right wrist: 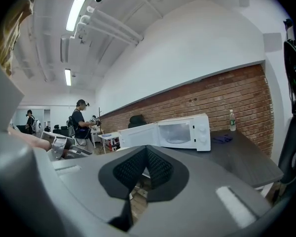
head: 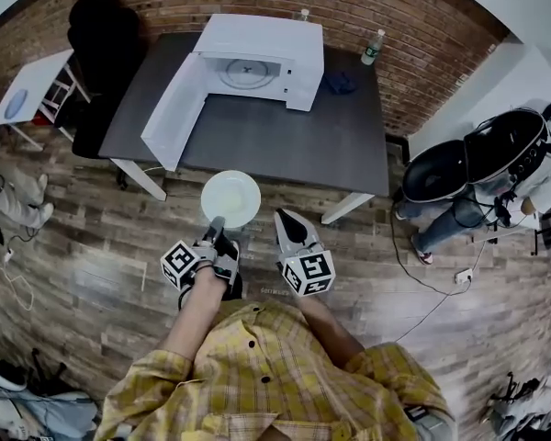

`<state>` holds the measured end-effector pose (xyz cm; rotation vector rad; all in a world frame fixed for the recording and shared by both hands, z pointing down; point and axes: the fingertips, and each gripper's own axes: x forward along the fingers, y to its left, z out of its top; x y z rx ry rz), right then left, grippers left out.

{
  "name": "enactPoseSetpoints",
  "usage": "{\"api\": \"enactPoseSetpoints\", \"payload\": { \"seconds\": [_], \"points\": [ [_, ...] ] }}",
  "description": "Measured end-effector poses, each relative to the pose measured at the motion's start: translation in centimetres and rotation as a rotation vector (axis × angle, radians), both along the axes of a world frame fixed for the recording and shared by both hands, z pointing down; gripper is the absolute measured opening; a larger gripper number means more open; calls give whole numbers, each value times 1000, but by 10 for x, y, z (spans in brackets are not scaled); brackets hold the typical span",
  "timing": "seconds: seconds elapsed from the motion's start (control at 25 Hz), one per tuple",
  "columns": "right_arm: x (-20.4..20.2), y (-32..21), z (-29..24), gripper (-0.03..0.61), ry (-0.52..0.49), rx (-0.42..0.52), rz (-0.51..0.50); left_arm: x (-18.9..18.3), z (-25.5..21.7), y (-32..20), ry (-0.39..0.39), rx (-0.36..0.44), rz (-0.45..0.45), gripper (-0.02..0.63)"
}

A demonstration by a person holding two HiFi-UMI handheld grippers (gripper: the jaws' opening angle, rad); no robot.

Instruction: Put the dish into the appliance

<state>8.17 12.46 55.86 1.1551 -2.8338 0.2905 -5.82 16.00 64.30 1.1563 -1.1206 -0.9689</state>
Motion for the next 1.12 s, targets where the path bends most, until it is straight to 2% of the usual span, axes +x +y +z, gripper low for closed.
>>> {"api": "enactPoseSetpoints", "payload": {
  "seconds": [0.32, 0.64, 0.84, 1.12],
  "points": [
    [-38, -86, -25, 6, 1, 19, 63, -40, -18, -95, -5, -11, 58, 11],
    [-68, -155, -28, 6, -19, 11, 120, -80, -25, -172, -28, -1, 68, 11],
    [-91, -189, -25, 6, -42, 16, 116, -94, -20, -210, -28, 2, 99, 11],
    [-97, -229, -25, 5, -40, 28, 171, -106, -17, -256, -14, 15, 108, 10]
  ]
}}
